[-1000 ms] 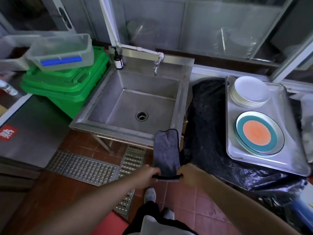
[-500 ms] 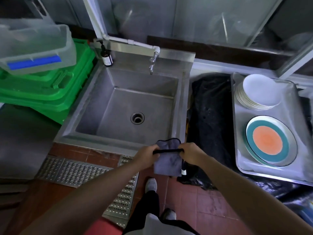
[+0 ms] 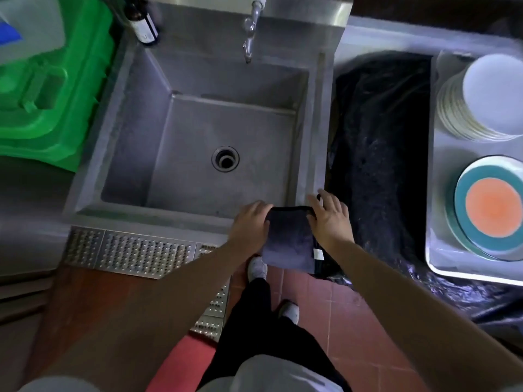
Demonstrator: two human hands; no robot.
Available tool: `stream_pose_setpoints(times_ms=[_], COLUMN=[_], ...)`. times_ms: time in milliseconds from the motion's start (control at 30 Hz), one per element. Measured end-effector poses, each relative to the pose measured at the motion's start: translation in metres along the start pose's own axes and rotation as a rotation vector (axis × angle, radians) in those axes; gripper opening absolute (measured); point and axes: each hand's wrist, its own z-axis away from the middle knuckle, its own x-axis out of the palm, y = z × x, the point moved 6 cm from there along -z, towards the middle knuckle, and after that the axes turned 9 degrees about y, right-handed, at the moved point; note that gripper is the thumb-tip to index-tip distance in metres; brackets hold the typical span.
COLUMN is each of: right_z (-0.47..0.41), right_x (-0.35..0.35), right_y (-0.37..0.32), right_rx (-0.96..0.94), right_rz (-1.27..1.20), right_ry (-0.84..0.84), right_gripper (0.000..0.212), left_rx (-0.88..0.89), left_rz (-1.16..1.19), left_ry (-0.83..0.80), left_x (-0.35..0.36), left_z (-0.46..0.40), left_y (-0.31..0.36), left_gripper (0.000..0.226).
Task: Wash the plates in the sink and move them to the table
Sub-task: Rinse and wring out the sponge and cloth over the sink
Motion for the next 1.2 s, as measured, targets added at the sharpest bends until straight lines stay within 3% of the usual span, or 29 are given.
stream_pose_setpoints(times_ms=[167, 333, 467, 700, 800, 1033, 1200], right_z=[0.055, 0.121, 0.147, 0.145, 0.140, 0.131, 0.126], right_x=[0.000, 0.019, 0.031, 0.049, 0.056, 0.038, 0.000], right_y=[-0.011, -0.017, -0.018, -0.015, -0.011, -0.017, -0.029], right_rx=[-0.212, -0.314, -0.336, -0.345, -0.356, -0.388, -0.380], right_rz=[0.000, -0.035, -0.023, 0.105, 0.140, 0.018, -0.065], right_ry=[0.067, 0.036, 0.039, 0.029, 0.033, 0.148, 0.170], right_gripper=[0.043, 0.051, 0.052, 0.088, 0.093, 0.049, 0.044], left_rx=[0.459, 0.638, 0.643, 0.580, 0.591, 0.536, 0.386], left_rz=[-0.156, -0.254, -0.307, -0.437, -0.449, -0.430, -0.414], left_ry=[0.174, 0.112, 0.168, 0.400, 0.467, 0.487, 0.454], left_x=[-0.001, 0.020, 0.038, 0.072, 0.078, 0.077, 0.058], left_z=[0.044, 0.098, 0.123, 0.129, 0.125, 0.124, 0.124], left_y=[0.020, 0.024, 0.036, 0.030, 0.026, 0.030, 0.040], left_gripper=[0.032, 0.033, 0.033, 0.032, 0.031, 0.043, 0.038])
